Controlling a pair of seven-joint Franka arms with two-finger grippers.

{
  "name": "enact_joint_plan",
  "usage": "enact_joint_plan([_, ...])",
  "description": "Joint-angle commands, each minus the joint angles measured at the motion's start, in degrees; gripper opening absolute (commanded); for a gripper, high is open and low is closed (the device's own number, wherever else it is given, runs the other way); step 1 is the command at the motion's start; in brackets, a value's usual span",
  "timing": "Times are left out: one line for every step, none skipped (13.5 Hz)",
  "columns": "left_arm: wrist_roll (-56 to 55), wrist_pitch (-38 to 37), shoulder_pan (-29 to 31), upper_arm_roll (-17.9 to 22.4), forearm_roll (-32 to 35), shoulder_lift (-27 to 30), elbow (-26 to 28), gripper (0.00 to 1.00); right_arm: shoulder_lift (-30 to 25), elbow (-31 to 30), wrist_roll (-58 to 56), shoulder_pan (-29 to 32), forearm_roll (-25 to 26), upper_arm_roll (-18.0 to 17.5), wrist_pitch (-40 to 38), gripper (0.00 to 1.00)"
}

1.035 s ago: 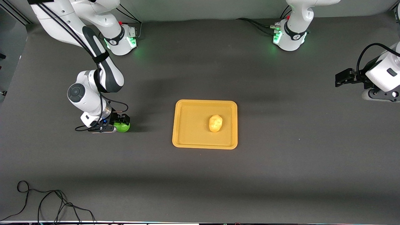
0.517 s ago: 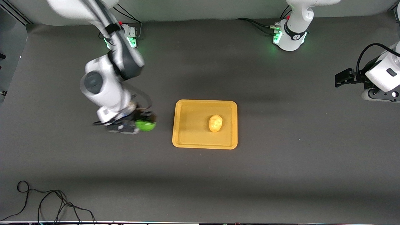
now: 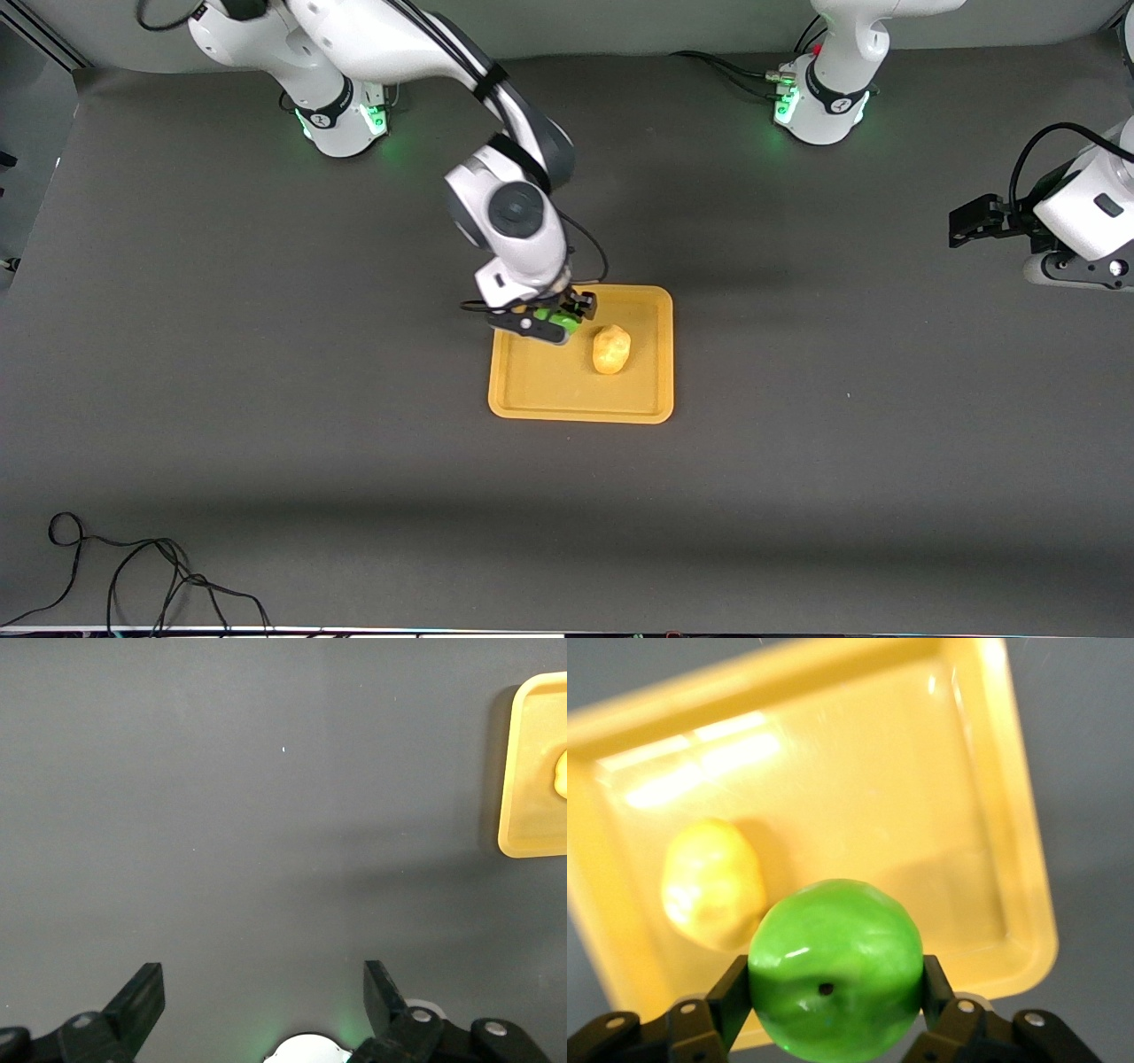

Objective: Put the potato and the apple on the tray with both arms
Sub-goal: 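Lift the apple with the right gripper and carry it to the tray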

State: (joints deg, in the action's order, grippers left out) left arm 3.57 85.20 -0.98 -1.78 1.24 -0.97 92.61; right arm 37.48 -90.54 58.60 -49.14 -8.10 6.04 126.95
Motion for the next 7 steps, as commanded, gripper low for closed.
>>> enact_joint_plan([-0.94,0.66,-0.87,0.55,0.43,0.62,0.73,1.0,9.26,9.22,3.7,-0.78,-0.96,0.82,-1.79,0.4])
enact_joint_plan([-0.94,0.58,-0.87,0.55,0.43,0.62,0.73,1.0,10.06,10.11,3.72,-0.78,-0.87,0.82,-1.79,0.4])
enact_joint_plan([-0.94,0.58,-0.87,0.55,0.43,0.62,0.73,1.0,10.07,10.12,3.37,-0.7,-0.7,0.82,-1.88,0.4])
enact_joint_plan([-0.94,0.58,-0.78,0.55,0.43,0.62,0.65,1.0,10.07,10.21,3.19,-0.78,-0.43,0.82,-1.88,0.4])
enact_joint_plan([-0.94,0.58,-0.87,0.55,0.43,0.62,0.73,1.0,10.07,10.12,3.19,-0.78,-0.34,0.82,-1.79,0.44])
enact_joint_plan([-0.94,0.58,-0.87,0.55,0.43,0.62,0.73,1.0,10.07,10.21,3.27,-0.78,-0.34,0.82,-1.79,0.83])
enact_joint_plan([-0.94,0.58,-0.87,0.55,0.43,0.62,0.73,1.0,9.9,10.12,3.54,-0.87,0.01,0.82,-1.88,1.0])
